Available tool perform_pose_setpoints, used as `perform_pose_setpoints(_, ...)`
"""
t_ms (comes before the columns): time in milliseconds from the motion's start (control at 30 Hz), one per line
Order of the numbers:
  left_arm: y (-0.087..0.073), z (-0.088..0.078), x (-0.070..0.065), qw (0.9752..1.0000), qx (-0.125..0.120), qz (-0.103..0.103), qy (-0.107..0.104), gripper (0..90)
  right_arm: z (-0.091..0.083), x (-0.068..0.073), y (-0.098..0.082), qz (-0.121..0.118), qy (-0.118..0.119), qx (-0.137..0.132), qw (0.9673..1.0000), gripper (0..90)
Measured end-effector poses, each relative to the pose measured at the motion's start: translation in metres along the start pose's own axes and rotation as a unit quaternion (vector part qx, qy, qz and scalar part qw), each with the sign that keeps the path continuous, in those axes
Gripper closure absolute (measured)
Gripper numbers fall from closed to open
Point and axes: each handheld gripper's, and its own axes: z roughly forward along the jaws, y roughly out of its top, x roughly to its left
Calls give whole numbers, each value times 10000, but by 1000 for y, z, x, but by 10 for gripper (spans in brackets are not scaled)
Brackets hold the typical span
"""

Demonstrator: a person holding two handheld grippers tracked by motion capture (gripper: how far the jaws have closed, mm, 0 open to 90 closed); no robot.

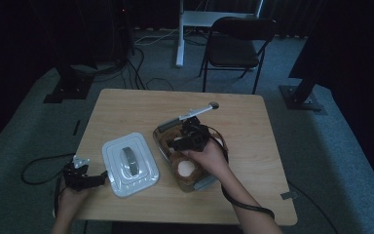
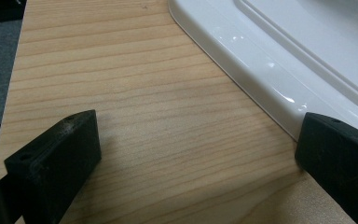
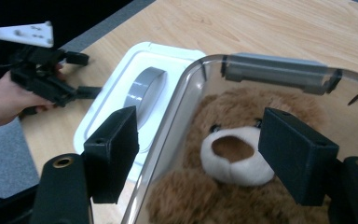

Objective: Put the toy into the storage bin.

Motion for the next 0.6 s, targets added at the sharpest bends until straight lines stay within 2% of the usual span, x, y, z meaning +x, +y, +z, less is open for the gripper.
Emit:
perform_pose_setpoints(233,0,0,0,10000,1,13,1,5,-14,4,-15,-59,76,-90,9999,280)
perform_pose_setpoints(400,0,0,0,10000,0,-6,-2,5,-38,9,-29,-116,105,-323,9994,285)
perform_pose_setpoints(433,0,0,0,10000,0,-6,-2,5,-38,9,-29,-116,105,-323,9994,285)
perform_pose_setpoints(467,0,0,0,10000,0,-4,-3,5,-46,12,-36,-130,165,-363,9991,330)
perform_pose_setpoints(600,0,0,0,10000,2,1,0,5,-60,13,-48,-96,322,-426,9985,332)
